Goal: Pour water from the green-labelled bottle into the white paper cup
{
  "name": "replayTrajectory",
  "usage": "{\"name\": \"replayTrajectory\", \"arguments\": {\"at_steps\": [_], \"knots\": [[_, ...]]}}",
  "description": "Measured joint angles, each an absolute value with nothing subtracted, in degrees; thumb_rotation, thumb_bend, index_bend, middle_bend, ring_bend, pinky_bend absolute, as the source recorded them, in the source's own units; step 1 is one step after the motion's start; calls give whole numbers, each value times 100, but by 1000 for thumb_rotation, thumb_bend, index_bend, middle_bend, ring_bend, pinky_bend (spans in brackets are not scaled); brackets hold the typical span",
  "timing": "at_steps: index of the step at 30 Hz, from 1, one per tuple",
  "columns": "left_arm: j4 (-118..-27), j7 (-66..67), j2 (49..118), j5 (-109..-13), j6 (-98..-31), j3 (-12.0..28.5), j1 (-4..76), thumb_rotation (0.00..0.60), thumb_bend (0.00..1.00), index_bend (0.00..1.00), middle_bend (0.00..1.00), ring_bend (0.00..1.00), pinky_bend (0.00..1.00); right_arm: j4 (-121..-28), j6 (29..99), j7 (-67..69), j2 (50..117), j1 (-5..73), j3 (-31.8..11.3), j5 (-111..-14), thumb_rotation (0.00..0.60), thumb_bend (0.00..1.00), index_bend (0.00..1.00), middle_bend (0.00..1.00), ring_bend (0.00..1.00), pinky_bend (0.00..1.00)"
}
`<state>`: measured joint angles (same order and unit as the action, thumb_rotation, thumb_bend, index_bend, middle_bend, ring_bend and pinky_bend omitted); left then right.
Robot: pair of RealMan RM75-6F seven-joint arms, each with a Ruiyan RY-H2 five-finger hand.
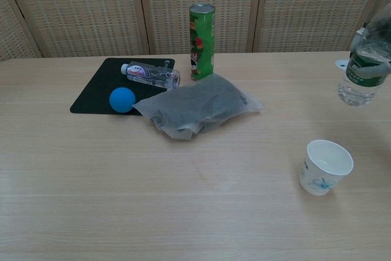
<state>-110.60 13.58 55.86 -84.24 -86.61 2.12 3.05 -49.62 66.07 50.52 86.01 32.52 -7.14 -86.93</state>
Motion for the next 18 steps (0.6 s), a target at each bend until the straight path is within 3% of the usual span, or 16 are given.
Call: {"name": "replayTrajectory", "arguments": {"at_steps": [7,18], "knots": [[-11069,1156,5500,-8637,-8753,153,256,600,125,0,0,0,0,-5440,7345,3934,8015,2641,-195,-9141,600,312,521,563,371,438],[-11064,1088,5468,-8737,-8790,124,233,600,125,0,0,0,0,-5626,7526,2263,7889,2381,9,-9272,600,336,522,565,377,443]]}}
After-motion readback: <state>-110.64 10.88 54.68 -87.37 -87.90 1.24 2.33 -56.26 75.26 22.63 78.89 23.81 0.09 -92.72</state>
